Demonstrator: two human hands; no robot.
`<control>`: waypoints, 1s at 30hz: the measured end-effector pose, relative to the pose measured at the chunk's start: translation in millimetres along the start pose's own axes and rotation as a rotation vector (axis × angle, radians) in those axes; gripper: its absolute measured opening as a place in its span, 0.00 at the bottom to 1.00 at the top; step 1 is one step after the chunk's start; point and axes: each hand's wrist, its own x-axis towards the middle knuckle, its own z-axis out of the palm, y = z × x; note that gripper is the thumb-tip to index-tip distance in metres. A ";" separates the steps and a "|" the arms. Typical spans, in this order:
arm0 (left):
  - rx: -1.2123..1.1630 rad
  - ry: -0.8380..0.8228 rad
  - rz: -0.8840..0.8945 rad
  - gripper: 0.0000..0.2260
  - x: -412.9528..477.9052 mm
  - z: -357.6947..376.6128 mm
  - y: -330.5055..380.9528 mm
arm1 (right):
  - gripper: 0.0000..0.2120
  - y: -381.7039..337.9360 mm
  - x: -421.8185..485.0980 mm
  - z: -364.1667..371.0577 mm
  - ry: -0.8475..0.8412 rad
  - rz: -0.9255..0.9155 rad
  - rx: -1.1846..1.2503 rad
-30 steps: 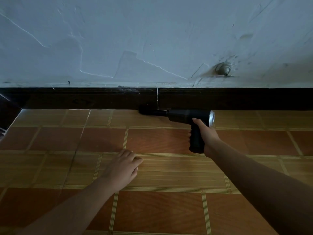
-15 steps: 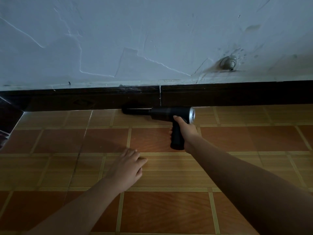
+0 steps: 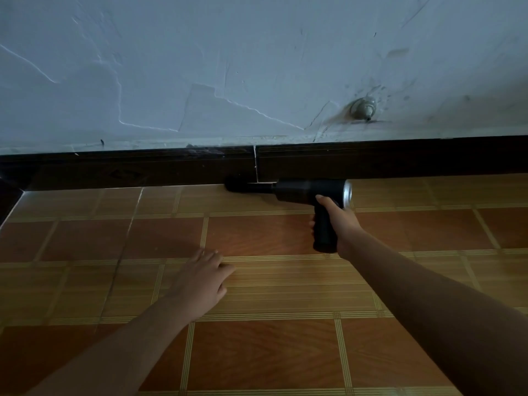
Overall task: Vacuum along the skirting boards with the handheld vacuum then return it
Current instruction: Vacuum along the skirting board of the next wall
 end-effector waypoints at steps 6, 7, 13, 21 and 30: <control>0.030 -0.058 -0.027 0.20 2.6 -7.5 8.0 | 0.13 -7.4 -7.6 -34.9 0.014 -0.008 0.024; 0.045 -0.065 -0.030 0.20 2.4 -8.2 9.4 | 0.13 -8.2 -9.0 -39.2 0.020 -0.012 0.022; 0.086 -0.070 -0.057 0.19 3.7 -10.7 15.6 | 0.11 -10.2 -13.8 -62.5 0.050 -0.025 0.041; 0.085 -0.088 -0.083 0.17 2.7 -14.0 18.8 | 0.10 -8.1 -16.9 -64.2 0.057 -0.022 0.057; -0.044 -0.028 -0.120 0.19 -10.2 -6.5 -1.2 | 0.10 -1.9 -14.2 -30.7 -0.014 0.002 0.022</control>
